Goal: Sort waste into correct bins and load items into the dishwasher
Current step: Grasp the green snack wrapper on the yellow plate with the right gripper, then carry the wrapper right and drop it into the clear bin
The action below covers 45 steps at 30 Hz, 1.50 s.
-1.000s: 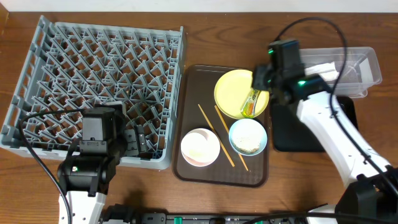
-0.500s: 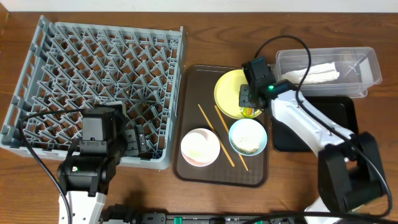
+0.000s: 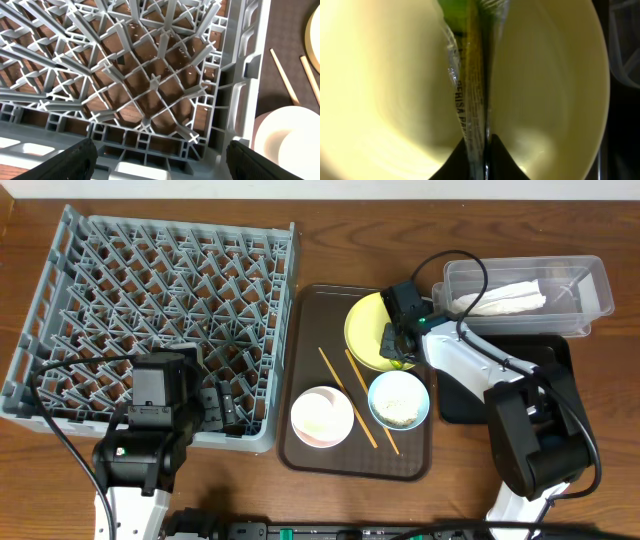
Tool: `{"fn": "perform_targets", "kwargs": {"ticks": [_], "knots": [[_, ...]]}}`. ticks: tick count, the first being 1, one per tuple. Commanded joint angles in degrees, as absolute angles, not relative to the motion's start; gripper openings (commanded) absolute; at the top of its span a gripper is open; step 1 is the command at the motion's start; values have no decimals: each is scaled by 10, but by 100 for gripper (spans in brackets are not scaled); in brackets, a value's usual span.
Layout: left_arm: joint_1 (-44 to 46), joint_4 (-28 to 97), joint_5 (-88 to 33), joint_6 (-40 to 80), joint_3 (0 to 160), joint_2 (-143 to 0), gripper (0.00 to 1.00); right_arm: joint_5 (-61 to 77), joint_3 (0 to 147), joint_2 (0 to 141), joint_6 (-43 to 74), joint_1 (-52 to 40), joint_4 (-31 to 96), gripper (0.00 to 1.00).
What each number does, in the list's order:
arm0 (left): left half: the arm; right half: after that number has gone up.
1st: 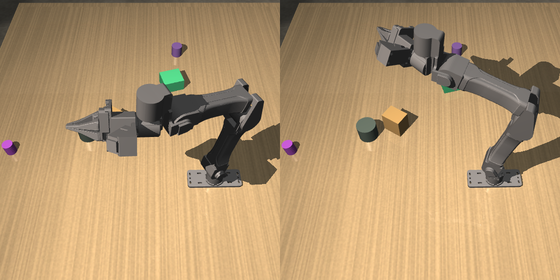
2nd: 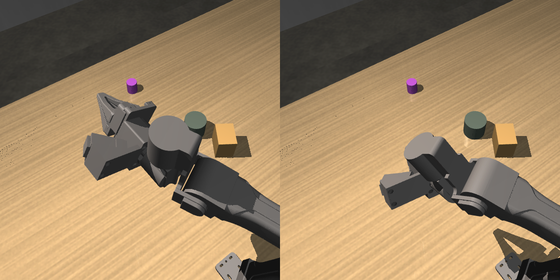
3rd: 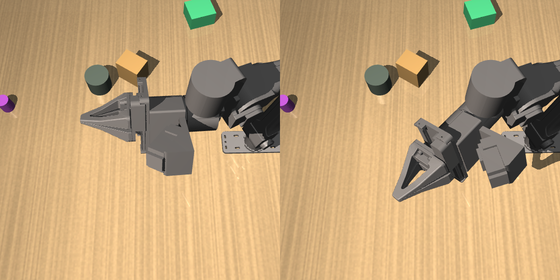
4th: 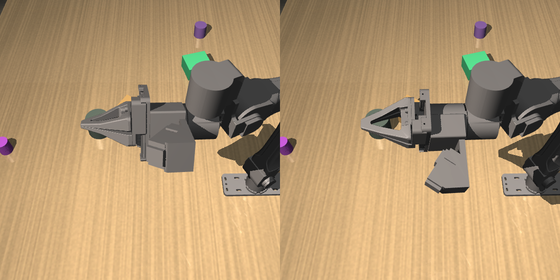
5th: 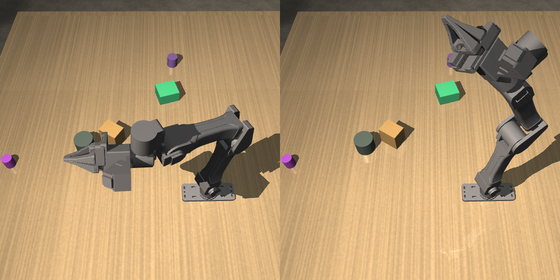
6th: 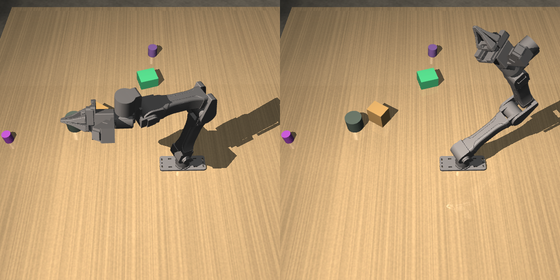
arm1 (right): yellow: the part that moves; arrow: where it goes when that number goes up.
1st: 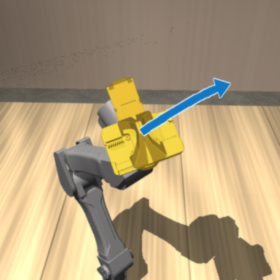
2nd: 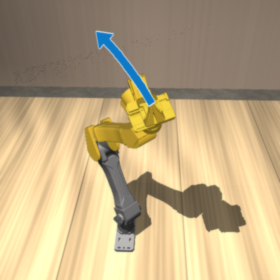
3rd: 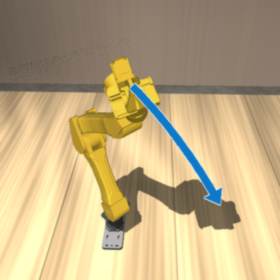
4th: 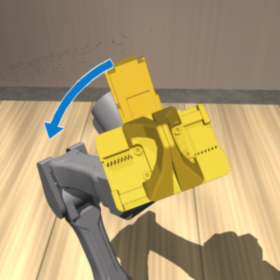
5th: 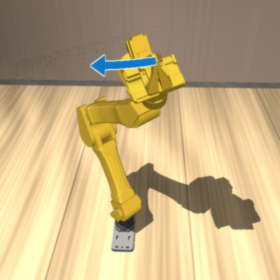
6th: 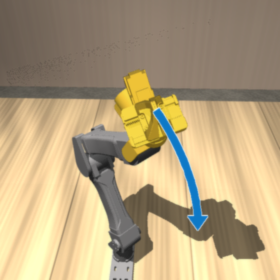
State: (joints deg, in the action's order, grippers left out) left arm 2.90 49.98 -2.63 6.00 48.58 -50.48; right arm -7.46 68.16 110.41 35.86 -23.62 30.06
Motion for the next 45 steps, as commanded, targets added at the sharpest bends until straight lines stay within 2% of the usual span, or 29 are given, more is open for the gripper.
{"fn": "perform_targets", "kwargs": {"ticks": [1,8,12,13,16,17,19,20,22,26,30,31,32,33,36,40,45], "knots": [[29,501,-26,63,498,-505,86,-71,709,1063,360,-219,300,4],[29,501,-26,63,498,-505,86,-75,726,957,368,-147,284,1],[29,501,-26,63,498,-505,86,-95,726,925,431,-72,280,2],[29,501,-26,63,498,-505,86,-95,726,925,451,-55,281,5],[29,501,-26,63,498,-505,86,-94,725,933,487,-18,276,16],[29,501,-26,63,498,-505,86,-92,725,939,489,-9,265,23],[29,501,-26,63,498,-505,86,-72,725,947,488,2,235,50],[29,501,-26,63,498,-505,86,-57,725,948,486,6,220,59],[29,501,-26,63,498,-505,86,-29,725,946,445,11,200,65],[29,501,-26,63,498,-505,86,36,726,923,364,13,194,68],[29,501,-26,63,498,-505,86,103,726,882,260,-1,265,69],[29,501,-26,63,498,-505,86,111,726,872,235,-7,292,73],[29,501,-25,63,498,-505,86,117,725,862,203,-15,321,84],[29,501,-26,63,498,-505,86,116,725,851,169,-24,350,99],[29,501,-25,63,498,-505,86,115,725,832,143,-42,404,99],[29,501,-26,63,498,-505,86,180,725,828,143,-62,448,99],[29,501,-25,63,498,-505,86,168,720,833,138,-125,524,88]]}}
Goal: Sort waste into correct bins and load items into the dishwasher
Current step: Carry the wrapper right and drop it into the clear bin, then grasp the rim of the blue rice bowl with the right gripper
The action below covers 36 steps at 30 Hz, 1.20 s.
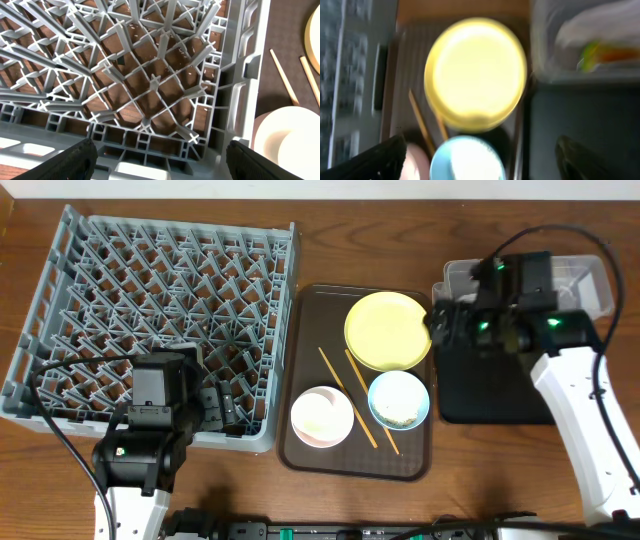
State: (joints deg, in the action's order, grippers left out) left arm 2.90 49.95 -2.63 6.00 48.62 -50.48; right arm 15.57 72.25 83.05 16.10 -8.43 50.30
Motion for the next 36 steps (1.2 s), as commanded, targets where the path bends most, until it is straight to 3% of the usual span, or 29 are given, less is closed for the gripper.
{"fn": "perform_targets", "kwargs": {"ticks": [1,10,17,27,36], "knots": [[29,501,-26,63,498,-505,86,162,718,835,139,-136,531,86],[29,501,-26,63,498,-505,86,54,672,869,186,-291,533,72],[29,501,-26,63,498,-505,86,43,667,942,213,-356,509,60],[29,501,-26,63,498,-505,86,43,667,1027,281,-372,492,24],[29,501,-26,63,498,-505,86,28,667,1028,288,-372,479,20]]}}
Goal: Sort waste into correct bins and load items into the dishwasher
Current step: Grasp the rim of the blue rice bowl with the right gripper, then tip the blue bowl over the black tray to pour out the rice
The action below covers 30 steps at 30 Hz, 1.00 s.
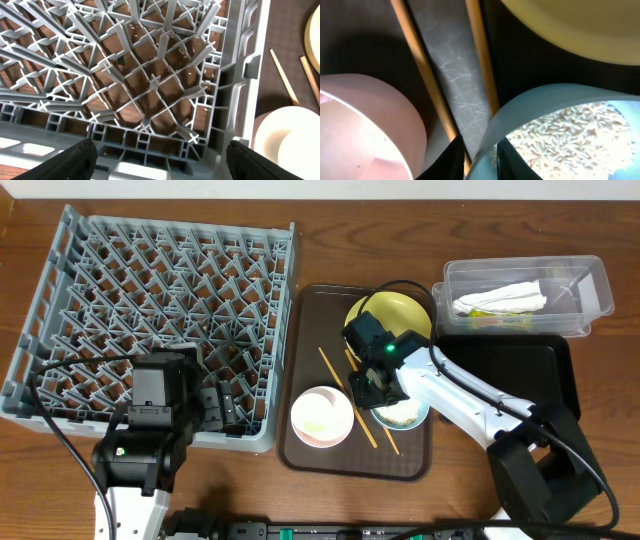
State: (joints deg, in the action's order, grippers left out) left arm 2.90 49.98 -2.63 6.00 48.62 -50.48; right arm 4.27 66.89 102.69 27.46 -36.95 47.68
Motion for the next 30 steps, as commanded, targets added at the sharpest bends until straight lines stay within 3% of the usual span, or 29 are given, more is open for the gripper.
{"fn": "perform_targets", "kwargs": {"ticks": [1,11,16,30], "knots": [[29,501,-26,63,498,-505,86,28,667,1028,289,-372,480,20],[29,501,-26,63,498,-505,86,28,667,1034,289,-376,489,12],[29,501,-26,63,498,-505,86,28,667,1039,292,-378,490,1],[29,501,-26,63,498,-505,86,35,729,944,269,-332,535,1]]}}
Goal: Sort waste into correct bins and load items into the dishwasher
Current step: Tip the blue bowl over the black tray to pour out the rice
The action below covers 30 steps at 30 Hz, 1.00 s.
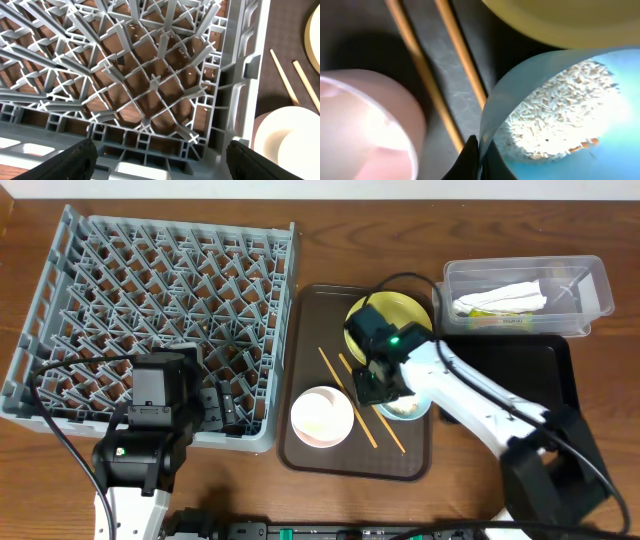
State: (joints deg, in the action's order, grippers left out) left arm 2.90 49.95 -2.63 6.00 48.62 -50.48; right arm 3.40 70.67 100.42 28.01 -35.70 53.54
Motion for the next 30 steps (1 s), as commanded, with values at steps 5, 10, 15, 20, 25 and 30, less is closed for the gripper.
{"fn": "perform_targets", "kwargs": {"ticks": [5,10,15,20,25,30], "knots": [[29,501,-26,63,498,-505,86,54,729,875,263,-264,538,1],[29,501,-26,63,498,-505,86,149,728,859,222,-180,538,1],[29,501,-26,63,498,-505,86,260,706,867,188,-96,530,1],[29,501,-26,63,498,-505,86,409,658,875,128,3,503,1],[29,501,-26,63,498,-505,86,506,599,875,121,66,456,1],[29,501,-26,63,498,-505,86,598,531,875,129,123,390,1]]}}
